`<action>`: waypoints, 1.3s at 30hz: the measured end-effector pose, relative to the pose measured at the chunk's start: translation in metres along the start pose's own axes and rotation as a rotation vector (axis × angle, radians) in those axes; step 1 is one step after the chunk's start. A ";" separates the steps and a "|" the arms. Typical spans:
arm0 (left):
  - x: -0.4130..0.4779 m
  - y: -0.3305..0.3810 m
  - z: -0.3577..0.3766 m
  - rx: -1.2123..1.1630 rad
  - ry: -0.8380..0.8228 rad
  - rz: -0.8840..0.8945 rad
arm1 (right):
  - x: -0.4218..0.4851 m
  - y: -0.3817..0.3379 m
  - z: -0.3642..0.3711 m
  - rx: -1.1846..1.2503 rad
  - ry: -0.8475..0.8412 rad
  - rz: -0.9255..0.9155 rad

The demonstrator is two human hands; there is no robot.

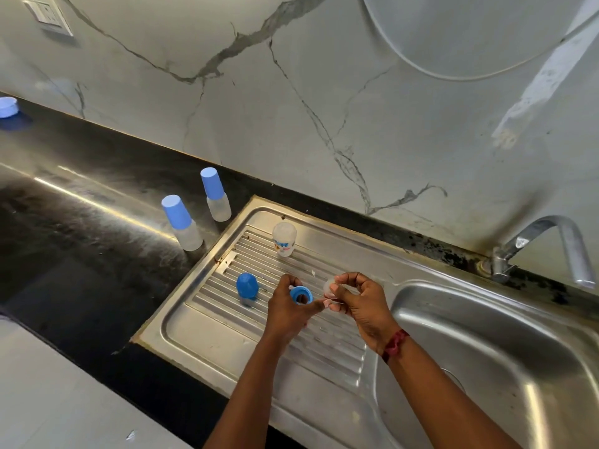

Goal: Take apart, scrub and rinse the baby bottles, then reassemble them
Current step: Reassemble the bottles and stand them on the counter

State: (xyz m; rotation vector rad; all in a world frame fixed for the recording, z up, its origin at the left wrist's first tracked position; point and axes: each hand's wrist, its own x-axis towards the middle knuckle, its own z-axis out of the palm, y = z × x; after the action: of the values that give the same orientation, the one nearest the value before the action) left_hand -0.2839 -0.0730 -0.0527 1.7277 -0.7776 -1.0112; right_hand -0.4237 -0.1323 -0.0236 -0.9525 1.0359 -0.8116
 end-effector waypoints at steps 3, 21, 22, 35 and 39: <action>0.002 -0.003 -0.004 -0.010 -0.073 0.052 | 0.001 -0.001 0.000 -0.091 0.009 -0.068; -0.006 0.010 -0.004 -0.390 -0.177 0.016 | 0.004 0.004 0.006 -0.519 0.041 -0.314; -0.006 0.009 -0.004 -0.383 -0.172 0.014 | 0.005 0.004 0.006 -0.560 0.052 -0.340; -0.006 0.012 0.002 -0.330 -0.126 0.050 | 0.010 -0.002 0.016 -0.713 0.102 -0.387; -0.006 0.010 0.001 -0.357 -0.134 0.044 | 0.009 -0.007 0.017 -0.622 0.028 -0.260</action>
State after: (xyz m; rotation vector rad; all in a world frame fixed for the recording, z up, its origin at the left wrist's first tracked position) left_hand -0.2882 -0.0715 -0.0413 1.3440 -0.6686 -1.1669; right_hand -0.4057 -0.1393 -0.0165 -1.6333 1.2337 -0.7232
